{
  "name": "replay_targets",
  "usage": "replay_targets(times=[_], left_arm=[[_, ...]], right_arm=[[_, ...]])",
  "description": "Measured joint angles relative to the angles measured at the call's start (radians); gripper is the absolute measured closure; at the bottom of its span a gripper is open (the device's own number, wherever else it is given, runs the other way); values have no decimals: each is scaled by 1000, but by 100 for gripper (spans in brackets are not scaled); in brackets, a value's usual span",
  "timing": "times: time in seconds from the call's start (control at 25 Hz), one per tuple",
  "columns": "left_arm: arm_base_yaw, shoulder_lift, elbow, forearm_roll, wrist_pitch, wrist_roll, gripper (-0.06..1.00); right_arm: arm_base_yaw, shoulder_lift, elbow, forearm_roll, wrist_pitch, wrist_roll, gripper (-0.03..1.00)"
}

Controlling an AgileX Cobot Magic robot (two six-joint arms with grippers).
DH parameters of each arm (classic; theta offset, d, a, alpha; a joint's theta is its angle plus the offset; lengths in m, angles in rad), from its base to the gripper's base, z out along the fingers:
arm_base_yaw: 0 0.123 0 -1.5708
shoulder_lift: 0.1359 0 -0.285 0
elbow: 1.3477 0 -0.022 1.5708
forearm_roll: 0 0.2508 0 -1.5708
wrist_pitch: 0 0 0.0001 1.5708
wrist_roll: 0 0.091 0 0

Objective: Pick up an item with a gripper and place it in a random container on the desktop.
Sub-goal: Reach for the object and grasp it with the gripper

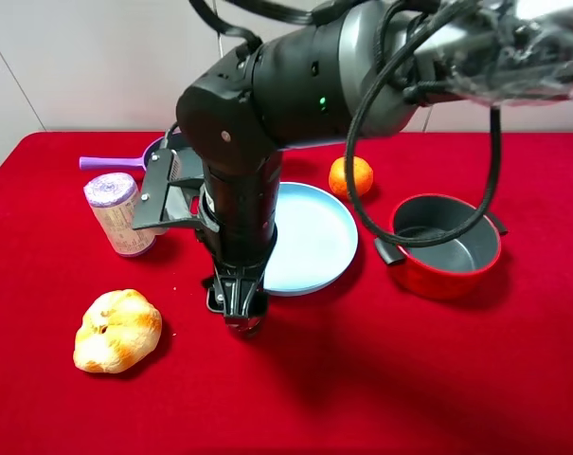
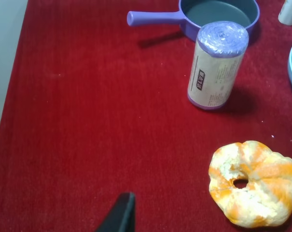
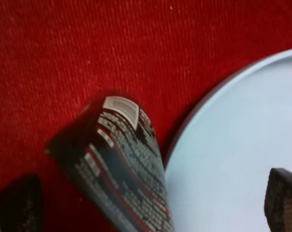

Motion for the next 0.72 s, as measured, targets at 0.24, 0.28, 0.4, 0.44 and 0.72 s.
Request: replay_targets(times=[0.24,0.28,0.4,0.44,0.72], left_arm=[[0,0,0,0,0,0,-5],[0,0,0,0,0,0,-5],[0,0,0,0,0,0,-5],[0,0,0,0,0,0,-5],[0,0,0,0,0,0,-5]], right_arm=[[0,32,0,-13,-1,0,27],[0,35,0,-13,-1,0,27],[0,41,0,-13,-9,0,27],[0,42,0,-13,-16,0,27],[0,43,0,-19,-24,1,27]])
